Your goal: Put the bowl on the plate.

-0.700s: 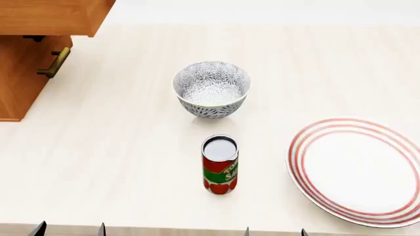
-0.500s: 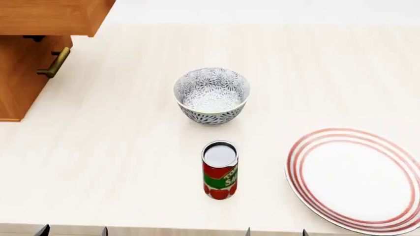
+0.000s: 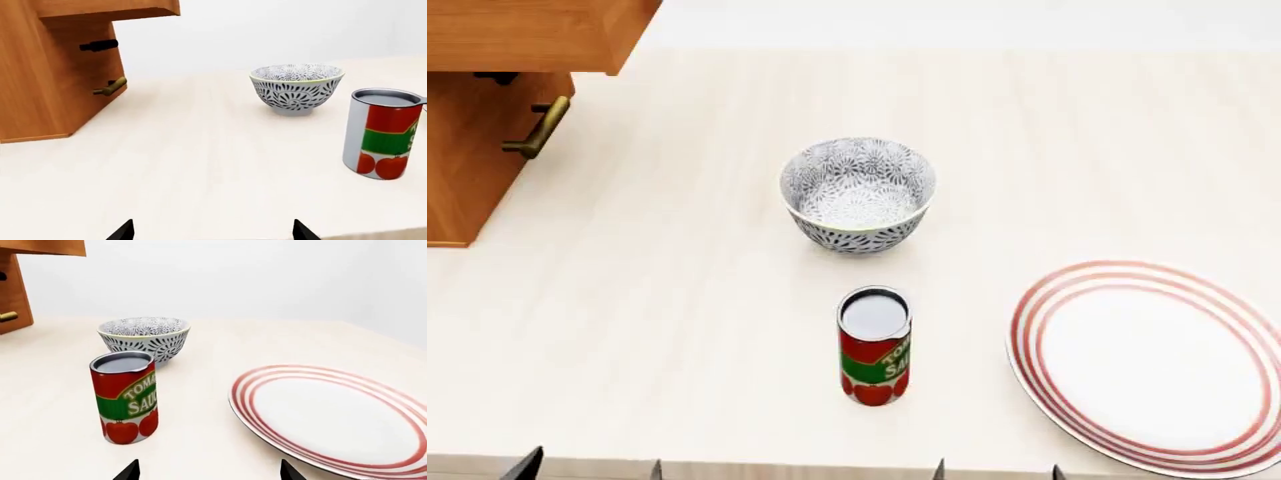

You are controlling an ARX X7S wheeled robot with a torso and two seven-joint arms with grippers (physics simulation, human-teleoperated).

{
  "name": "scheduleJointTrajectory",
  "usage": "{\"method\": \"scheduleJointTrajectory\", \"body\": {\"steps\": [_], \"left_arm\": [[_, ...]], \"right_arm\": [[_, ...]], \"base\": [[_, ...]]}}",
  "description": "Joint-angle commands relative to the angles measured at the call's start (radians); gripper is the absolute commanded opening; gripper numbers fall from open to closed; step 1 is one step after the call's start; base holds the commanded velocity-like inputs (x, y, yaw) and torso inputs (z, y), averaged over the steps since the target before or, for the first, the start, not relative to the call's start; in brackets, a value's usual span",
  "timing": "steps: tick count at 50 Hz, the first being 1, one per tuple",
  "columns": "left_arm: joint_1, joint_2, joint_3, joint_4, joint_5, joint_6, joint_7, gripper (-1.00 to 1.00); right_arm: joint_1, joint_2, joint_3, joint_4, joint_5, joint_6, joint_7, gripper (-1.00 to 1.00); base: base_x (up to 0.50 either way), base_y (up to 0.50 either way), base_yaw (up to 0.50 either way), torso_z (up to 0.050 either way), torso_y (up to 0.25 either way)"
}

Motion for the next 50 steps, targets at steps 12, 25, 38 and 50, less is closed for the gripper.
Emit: {"method": "scheduleJointTrajectory", "body": {"steps": [12,25,38,50], "left_arm": [[-0.065,-0.015,0.027,0.068,-0.02,-0.034,-0.036,1.0],[-0.067,-0.036,0.043,0.192,-0.032,-0.138,-0.053,1.0],[-0.065,-0.047,0.047,0.208,-0.04,-0.135,-0.074,1.0],[-0.056,-0.058,0.046,0.23,-0.053,-0.133,-0.092,1.0]], "right_arm": [[0.079,0.075,0.021,-0.206,0.093,0.292,0.018,1.0],[0.121,0.13,0.007,-0.287,0.091,0.302,-0.005,1.0],[0.124,0.147,-0.013,-0.267,0.098,0.285,-0.022,1.0],[0.112,0.16,-0.017,-0.296,0.105,0.289,-0.02,1.0]], "base": [[0.0,0.0,0.0,0.0,0.0],[0.0,0.0,0.0,0.0,0.0],[0.0,0.0,0.0,0.0,0.0],[0.04,0.0,0.0,0.0,0.0]]}}
